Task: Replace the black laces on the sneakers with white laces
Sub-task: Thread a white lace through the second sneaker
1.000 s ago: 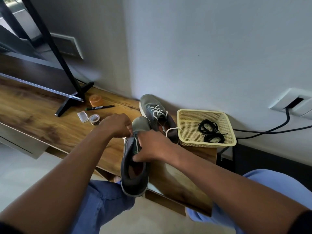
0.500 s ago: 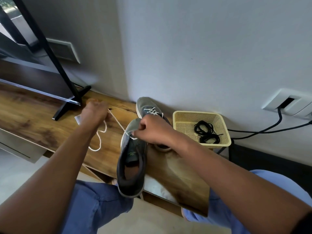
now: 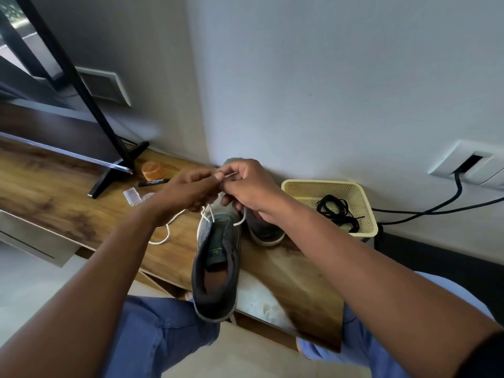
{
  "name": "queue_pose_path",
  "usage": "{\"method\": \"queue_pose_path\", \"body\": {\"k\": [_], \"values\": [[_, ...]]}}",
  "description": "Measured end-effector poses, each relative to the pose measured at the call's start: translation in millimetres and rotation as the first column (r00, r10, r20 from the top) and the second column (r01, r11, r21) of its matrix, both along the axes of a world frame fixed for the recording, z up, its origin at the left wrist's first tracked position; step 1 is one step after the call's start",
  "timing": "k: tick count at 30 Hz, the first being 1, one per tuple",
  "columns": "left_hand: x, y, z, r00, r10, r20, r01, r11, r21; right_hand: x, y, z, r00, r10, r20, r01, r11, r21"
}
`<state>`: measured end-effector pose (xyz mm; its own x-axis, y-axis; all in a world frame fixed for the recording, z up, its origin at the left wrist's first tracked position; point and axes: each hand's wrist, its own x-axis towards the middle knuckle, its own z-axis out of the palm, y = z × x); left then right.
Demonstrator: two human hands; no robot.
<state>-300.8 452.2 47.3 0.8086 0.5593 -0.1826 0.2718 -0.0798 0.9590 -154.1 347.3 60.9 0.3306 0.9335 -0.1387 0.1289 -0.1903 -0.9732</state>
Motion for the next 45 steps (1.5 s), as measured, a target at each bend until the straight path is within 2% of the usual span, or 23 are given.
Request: {"method": "queue_pose_path", "body": {"k": [4, 6, 10, 12, 15, 18, 20, 23, 25, 28, 32, 34, 36, 38, 41, 43, 45], "values": [[-15.6, 20.4, -6.8, 0.961, 0.251, -0.118, -0.211, 0.939, 0.273, 13.1, -3.1, -1.9, 0.984, -0.041, 0.175, 0.047, 0.998, -0.032], [-23.6, 26.9, -10.3, 0.932, 0.324, -0.159, -0.270, 0.918, 0.291, 17.6, -4.3, -1.3, 0.983, -0.023, 0.185, 0.038, 0.996, -0.076], [-31.5, 34.4, -18.9, 0.870, 0.438, -0.225, -0.363, 0.879, 0.310, 13.1, -1.5, 0.7, 0.999, 0.025, 0.034, -0.020, 0.990, -0.142], [-34.3, 36.6, -21.4, 0.845, 0.459, -0.275, -0.362, 0.869, 0.338, 11.2, -1.3, -3.2, 0.996, 0.032, 0.084, -0.018, 0.986, -0.163], [-40.5, 37.3, -21.7, 0.831, 0.429, -0.353, -0.302, 0.882, 0.361, 11.7, -4.7, -15.4, 0.952, 0.018, 0.306, 0.031, 0.987, -0.157], [-39.2, 29.5, -17.7, 0.834, 0.391, -0.390, -0.177, 0.859, 0.481, 10.0, -4.7, -22.8, 0.918, 0.019, 0.395, 0.050, 0.985, -0.165], [-31.8, 20.0, -8.9, 0.906, 0.338, -0.254, -0.167, 0.838, 0.519, 7.5, 0.7, -26.8, 0.929, 0.052, 0.365, 0.023, 0.980, -0.199], [-21.0, 5.0, 1.3, 0.993, 0.112, -0.043, -0.098, 0.963, 0.252, 3.4, 9.4, -27.4, 0.977, 0.051, 0.205, -0.010, 0.981, -0.196], [-12.9, -3.4, 1.3, 0.999, 0.035, -0.033, -0.028, 0.982, 0.186, 2.1, 11.6, -27.1, 0.985, 0.004, 0.173, 0.023, 0.988, -0.152], [-5.3, -6.9, 1.1, 0.996, 0.085, -0.042, -0.074, 0.974, 0.214, 1.7, 8.2, -27.8, 0.990, -0.066, 0.121, 0.079, 0.991, -0.106], [-6.5, -5.4, 0.4, 0.982, 0.173, -0.080, -0.140, 0.939, 0.313, 6.9, 1.6, -26.1, 0.882, -0.116, 0.457, 0.146, 0.989, -0.029], [-6.8, -5.2, -2.8, 0.965, 0.215, -0.147, -0.148, 0.918, 0.369, 7.6, 0.2, -23.1, 0.799, -0.057, 0.599, 0.127, 0.989, -0.076], [-8.0, -4.3, -4.7, 0.948, 0.258, -0.186, -0.164, 0.897, 0.411, 3.4, -2.7, -23.1, 0.765, 0.051, 0.642, 0.074, 0.983, -0.167], [-8.7, -3.7, -6.7, 0.937, 0.285, -0.201, -0.181, 0.891, 0.417, -7.5, -8.3, -26.4, 0.772, 0.161, 0.615, -0.015, 0.972, -0.236], [-6.6, -7.3, -9.8, 0.912, 0.331, -0.243, -0.174, 0.848, 0.501, -25.8, -13.1, -40.8, 0.624, 0.289, 0.725, -0.068, 0.945, -0.319], [-5.2, -11.6, -11.5, 0.905, 0.340, -0.256, -0.167, 0.837, 0.521, -32.7, -11.9, -50.9, 0.563, 0.302, 0.769, -0.046, 0.941, -0.336], [-4.4, -15.2, -14.7, 0.907, 0.331, -0.261, -0.156, 0.838, 0.523, -33.4, -11.4, -55.0, 0.574, 0.294, 0.764, -0.040, 0.942, -0.332]]}}
